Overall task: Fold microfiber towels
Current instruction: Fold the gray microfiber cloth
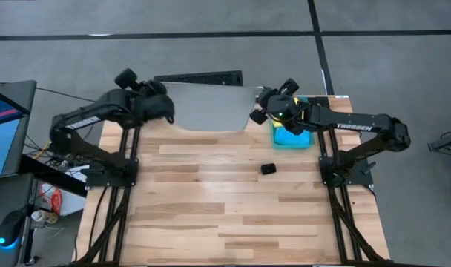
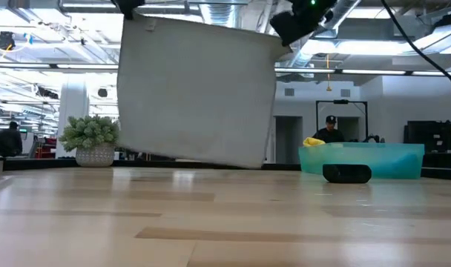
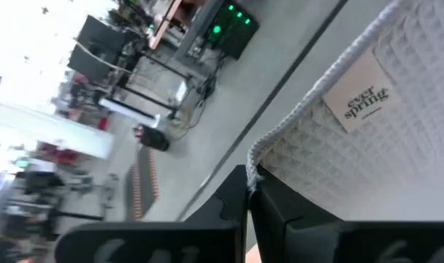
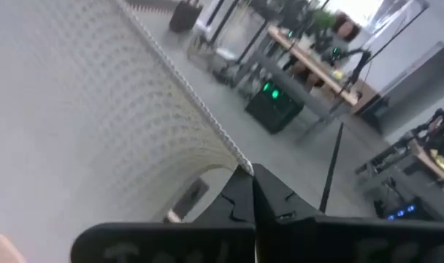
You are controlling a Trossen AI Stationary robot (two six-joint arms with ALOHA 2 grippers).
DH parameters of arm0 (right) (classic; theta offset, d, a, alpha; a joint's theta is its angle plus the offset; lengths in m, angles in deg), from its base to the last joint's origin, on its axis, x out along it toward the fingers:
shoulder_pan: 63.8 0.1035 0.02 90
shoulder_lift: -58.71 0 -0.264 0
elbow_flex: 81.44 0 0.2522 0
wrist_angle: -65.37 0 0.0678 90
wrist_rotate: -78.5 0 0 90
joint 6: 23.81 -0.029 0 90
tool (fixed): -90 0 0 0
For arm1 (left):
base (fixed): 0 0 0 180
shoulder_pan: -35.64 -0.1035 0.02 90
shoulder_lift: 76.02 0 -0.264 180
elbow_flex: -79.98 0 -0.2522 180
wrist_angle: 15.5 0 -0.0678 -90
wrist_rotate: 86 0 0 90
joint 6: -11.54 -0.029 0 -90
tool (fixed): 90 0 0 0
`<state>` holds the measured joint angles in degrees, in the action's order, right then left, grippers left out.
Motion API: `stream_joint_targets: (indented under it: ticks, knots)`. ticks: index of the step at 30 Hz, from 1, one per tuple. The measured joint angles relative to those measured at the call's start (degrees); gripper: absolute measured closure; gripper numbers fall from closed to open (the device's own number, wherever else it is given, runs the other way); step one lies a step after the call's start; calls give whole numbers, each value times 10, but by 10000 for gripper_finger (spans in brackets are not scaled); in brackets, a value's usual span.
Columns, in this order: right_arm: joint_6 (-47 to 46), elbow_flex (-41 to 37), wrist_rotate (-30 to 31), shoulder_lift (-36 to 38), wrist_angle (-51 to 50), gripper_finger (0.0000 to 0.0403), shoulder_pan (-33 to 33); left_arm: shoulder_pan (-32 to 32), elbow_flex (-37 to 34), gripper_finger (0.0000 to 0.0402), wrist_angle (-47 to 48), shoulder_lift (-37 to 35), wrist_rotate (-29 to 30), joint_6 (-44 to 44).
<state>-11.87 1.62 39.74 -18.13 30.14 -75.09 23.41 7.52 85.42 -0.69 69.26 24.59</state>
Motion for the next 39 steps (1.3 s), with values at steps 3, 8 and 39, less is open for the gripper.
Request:
stream_joint_targets:
  ticks: [3, 8, 39]
  knots:
    - [19, 0, 8, 4, 39, 399, 4, -3, -4, 402, -47, -31, -41, -46]
    - [-23, 0, 20, 3, -12, 398, 34, 22, -71, 401, -135, -84, -101, -57]
    - [-518, -140, -74, -126, -207, 399, 344, 465, -433, 401, -158, -58, -273, 636]
